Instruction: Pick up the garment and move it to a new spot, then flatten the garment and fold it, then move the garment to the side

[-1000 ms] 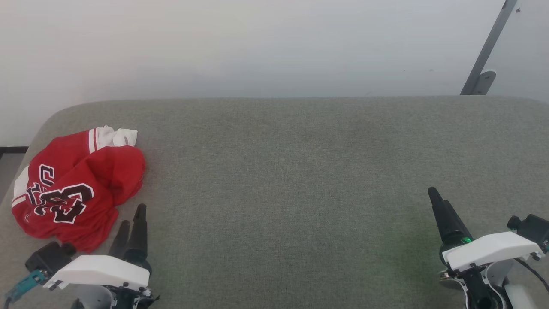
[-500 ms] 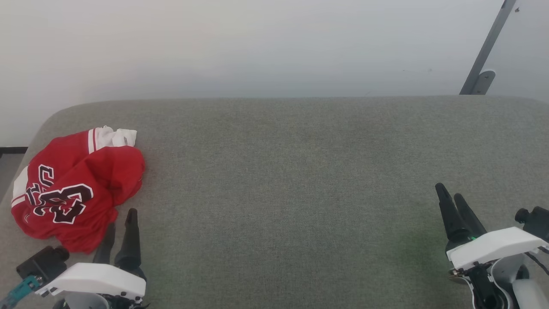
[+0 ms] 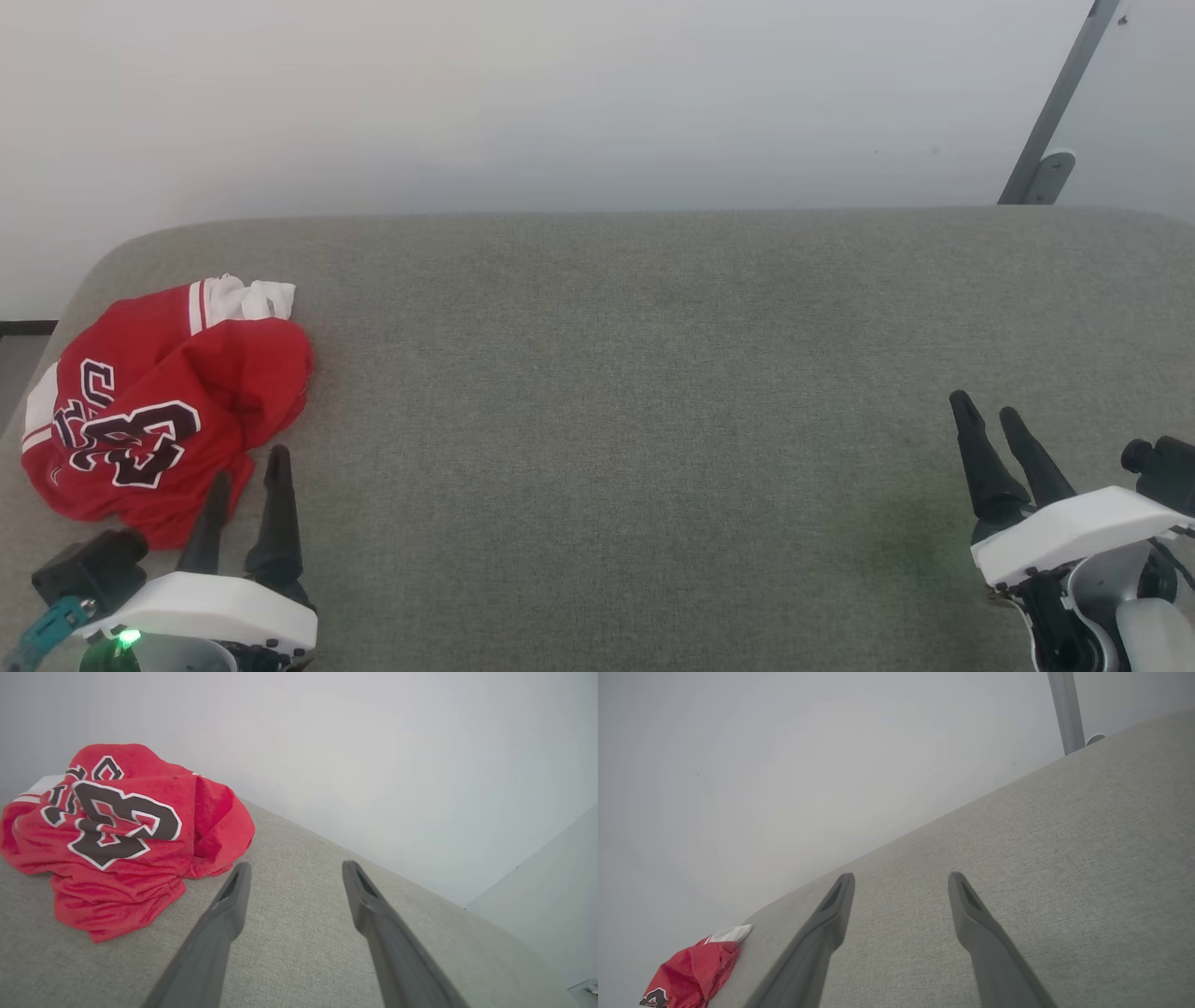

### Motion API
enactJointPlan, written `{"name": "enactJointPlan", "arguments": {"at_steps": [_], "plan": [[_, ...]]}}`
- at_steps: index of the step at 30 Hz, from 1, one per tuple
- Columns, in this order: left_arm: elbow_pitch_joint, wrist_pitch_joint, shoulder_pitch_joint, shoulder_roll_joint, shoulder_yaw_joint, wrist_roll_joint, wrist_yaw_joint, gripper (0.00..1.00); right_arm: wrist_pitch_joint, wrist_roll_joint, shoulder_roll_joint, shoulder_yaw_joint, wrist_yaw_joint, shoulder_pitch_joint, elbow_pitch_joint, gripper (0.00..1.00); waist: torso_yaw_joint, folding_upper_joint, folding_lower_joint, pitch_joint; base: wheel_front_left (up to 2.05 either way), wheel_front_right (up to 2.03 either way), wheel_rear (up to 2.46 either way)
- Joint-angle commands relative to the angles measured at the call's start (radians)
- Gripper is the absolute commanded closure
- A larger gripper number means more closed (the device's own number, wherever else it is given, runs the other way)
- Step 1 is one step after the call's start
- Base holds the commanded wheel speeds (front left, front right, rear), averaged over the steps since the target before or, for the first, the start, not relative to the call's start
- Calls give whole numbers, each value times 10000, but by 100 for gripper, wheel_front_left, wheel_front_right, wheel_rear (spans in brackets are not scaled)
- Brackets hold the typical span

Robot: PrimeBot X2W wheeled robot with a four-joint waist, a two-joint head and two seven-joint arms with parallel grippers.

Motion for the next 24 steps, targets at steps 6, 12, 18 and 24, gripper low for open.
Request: {"name": "enactJointPlan", "arguments": {"at_steps": [6,12,18,24], "plan": [[-257,-228,90,148,-43,727,107,0,-117,-639,-111,-15,2,-167,-199,0,-15,0,-1,16,0,0,0],[-373,-361,127,208,-120,1204,167,0,-159,-1128,-157,-18,3,-169,-287,0,-23,0,-1,13,0,0,0],[-512,-526,166,281,-195,1760,264,0,-202,-1652,-209,18,3,-178,-363,0,-30,0,-1,15,0,0,0],[-606,-660,217,362,-267,2176,311,0,-243,-2066,-245,43,3,-202,-396,0,-33,0,-1,9,0,0,0]]}}
